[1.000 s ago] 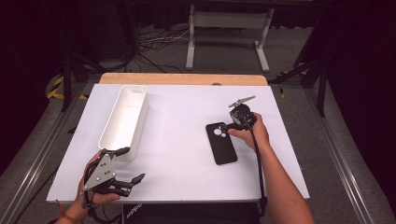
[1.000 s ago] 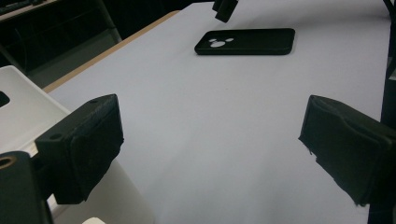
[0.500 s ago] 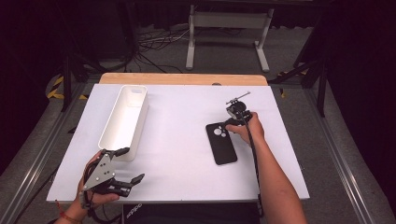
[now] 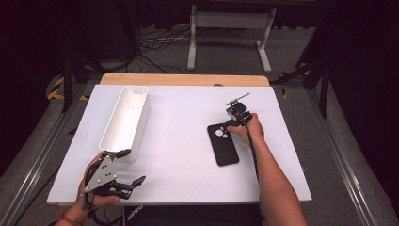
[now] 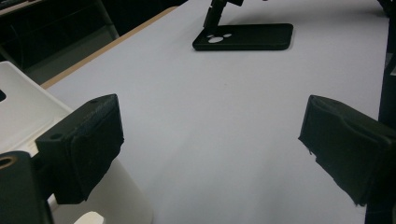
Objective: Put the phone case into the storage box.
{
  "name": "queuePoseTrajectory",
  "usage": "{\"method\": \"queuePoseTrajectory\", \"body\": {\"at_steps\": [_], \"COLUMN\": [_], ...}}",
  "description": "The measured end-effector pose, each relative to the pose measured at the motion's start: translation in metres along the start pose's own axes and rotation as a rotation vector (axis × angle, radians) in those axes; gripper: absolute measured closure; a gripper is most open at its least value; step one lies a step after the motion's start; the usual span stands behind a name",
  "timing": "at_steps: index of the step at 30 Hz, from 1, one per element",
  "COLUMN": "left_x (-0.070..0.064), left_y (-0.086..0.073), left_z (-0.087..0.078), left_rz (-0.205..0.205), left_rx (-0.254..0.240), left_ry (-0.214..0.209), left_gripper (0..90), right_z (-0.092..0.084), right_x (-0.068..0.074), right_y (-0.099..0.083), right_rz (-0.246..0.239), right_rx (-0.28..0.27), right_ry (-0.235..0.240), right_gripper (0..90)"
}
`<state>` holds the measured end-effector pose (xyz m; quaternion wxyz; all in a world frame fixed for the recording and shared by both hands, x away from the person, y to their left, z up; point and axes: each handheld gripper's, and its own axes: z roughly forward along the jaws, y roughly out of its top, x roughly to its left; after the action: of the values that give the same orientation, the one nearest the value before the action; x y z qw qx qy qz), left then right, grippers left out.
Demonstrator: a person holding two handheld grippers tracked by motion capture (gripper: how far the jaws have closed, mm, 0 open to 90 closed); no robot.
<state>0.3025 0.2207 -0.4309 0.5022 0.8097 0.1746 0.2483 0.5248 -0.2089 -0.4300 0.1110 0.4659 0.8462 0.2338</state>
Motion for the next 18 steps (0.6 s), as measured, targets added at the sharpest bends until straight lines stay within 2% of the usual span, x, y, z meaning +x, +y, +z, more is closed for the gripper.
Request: {"method": "queuePoseTrajectory", "body": {"at_steps": [4,10,18], "left_x": [0.0001,0.0000,-0.0003], "left_y": [-0.0003,-0.0007,-0.0007], "left_z": [0.0000,0.0007,0.0003], "left_rz": [-0.001,-0.007,0.003], "left_rx": [0.002,0.005,0.013], "left_ry": [-0.003,-0.009,-0.009], "left_gripper": [6.7,6.7,6.7], "right_z": [0.0003,0.0008,0.0006], "right_x": [0.0028,0.0081,0.0086], "right_y": [0.0007,0.0006,-0.0015], "right_rz": [-0.020,-0.026,0.020], "right_rx": [0.010,0.010,-0.005], "right_ry": [-0.025,-0.040,-0.045], "right_gripper": [68.5,78.3,79.7]}}
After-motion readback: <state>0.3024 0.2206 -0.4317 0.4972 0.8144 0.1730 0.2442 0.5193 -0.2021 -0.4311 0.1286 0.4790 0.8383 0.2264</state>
